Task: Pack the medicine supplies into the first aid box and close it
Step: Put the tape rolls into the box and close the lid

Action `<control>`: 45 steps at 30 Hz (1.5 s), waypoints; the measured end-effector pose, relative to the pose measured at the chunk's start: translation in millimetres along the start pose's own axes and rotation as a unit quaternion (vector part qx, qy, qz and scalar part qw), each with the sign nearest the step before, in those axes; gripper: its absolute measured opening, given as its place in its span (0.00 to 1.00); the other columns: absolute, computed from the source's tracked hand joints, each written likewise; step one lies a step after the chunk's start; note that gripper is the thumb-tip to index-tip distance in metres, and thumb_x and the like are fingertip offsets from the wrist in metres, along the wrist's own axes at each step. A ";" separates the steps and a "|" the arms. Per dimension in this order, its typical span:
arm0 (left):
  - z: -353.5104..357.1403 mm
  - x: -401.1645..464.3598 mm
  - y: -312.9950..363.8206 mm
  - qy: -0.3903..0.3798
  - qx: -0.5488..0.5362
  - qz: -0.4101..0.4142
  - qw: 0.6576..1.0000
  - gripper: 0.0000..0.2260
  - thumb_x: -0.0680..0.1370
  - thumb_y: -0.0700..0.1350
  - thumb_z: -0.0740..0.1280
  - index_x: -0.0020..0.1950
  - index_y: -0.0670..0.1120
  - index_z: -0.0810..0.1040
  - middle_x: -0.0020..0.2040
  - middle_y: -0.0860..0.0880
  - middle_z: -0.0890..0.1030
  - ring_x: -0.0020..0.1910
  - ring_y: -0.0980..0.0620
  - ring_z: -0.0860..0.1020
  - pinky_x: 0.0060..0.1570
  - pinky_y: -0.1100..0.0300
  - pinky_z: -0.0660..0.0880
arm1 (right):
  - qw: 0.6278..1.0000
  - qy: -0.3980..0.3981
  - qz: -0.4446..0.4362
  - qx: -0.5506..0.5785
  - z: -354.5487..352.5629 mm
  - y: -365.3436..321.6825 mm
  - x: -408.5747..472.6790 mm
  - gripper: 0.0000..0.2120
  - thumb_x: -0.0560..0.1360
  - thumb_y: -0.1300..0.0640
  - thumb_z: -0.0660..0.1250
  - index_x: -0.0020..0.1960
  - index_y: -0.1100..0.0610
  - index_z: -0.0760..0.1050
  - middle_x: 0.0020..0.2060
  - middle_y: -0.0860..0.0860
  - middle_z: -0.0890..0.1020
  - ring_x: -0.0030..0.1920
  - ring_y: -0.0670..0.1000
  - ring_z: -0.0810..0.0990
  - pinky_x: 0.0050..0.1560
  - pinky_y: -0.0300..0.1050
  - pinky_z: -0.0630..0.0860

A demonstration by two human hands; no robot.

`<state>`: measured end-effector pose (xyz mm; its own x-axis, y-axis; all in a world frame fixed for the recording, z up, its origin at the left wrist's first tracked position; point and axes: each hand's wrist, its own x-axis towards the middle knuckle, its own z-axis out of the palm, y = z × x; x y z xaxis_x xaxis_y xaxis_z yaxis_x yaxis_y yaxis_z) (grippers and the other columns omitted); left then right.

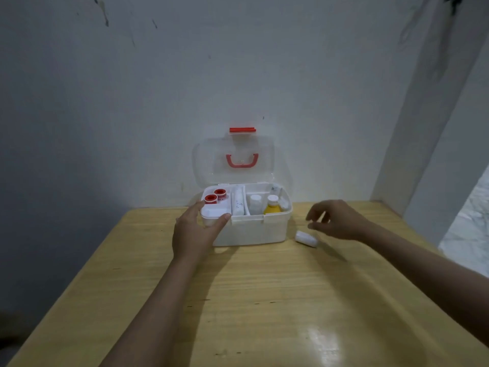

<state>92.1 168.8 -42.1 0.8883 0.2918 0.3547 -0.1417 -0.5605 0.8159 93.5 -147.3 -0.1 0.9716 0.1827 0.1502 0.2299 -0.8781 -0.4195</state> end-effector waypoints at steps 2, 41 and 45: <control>0.0 -0.3 0.5 -0.004 0.000 -0.007 1.000 0.35 0.64 0.65 0.72 0.68 0.53 0.70 0.69 0.49 0.73 0.67 0.45 0.70 0.59 0.46 0.75 | 1.000 -0.022 0.012 0.000 13.4 9.8 -10.9 0.05 0.68 0.53 0.73 0.43 0.48 0.79 0.41 0.48 0.82 0.38 0.47 0.81 0.41 0.41 0.77; 0.7 0.1 -2.9 -0.011 -0.047 -0.019 0.999 0.34 0.63 0.64 0.72 0.66 0.54 0.71 0.65 0.52 0.76 0.65 0.51 0.71 0.57 0.55 0.73 | 0.978 0.103 -0.180 0.025 23.0 -157.8 99.3 0.10 0.72 0.57 0.70 0.52 0.59 0.81 0.49 0.56 0.83 0.44 0.50 0.79 0.48 0.44 0.78; 0.7 -0.7 -1.7 -0.008 -0.051 -0.018 0.999 0.34 0.64 0.63 0.73 0.67 0.54 0.71 0.66 0.52 0.75 0.66 0.50 0.70 0.59 0.53 0.73 | 0.941 0.290 -0.170 -0.050 -8.6 -146.5 114.1 0.15 0.72 0.55 0.67 0.57 0.58 0.77 0.55 0.58 0.78 0.57 0.58 0.74 0.52 0.53 0.76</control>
<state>92.0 169.0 -44.1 0.9005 0.2968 0.3179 -0.1531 -0.4679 0.8704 170.2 -1.6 86.2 0.6426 0.2140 0.7357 0.4880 -0.8546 -0.1777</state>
